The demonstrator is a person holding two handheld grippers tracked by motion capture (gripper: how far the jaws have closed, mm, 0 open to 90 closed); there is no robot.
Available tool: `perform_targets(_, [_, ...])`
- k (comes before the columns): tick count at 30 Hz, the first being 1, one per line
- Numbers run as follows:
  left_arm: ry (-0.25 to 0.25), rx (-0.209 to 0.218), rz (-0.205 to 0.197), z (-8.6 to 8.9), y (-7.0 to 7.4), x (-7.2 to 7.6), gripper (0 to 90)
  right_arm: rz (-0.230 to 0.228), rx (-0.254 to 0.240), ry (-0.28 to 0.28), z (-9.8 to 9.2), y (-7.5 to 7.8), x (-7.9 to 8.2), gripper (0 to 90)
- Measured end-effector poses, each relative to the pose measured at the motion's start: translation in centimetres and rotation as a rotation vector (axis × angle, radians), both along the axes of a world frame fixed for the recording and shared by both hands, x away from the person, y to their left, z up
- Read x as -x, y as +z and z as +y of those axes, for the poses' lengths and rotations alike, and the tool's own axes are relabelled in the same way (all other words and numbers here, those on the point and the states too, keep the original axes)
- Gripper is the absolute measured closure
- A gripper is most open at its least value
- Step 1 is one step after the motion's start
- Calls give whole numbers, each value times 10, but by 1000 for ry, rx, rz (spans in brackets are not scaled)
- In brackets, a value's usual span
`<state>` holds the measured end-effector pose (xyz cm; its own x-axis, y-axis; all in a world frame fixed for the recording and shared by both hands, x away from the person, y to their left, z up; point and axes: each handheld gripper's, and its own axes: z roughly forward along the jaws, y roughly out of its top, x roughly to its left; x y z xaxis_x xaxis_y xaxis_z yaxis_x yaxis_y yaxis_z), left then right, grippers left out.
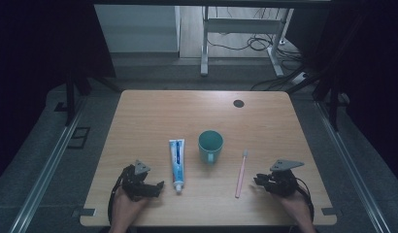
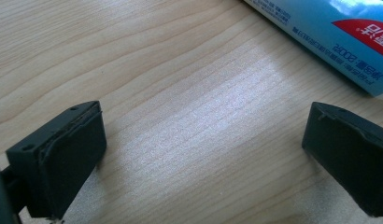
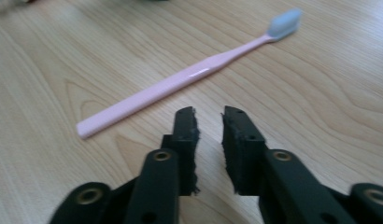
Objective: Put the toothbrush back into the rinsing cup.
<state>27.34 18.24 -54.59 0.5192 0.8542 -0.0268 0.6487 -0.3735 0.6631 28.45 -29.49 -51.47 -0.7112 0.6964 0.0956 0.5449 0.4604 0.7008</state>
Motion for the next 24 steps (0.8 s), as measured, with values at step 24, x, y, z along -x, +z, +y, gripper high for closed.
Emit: perform_targets(24, [2,0,0,0,0,0,0,80,-18,122,53,3,-11,896])
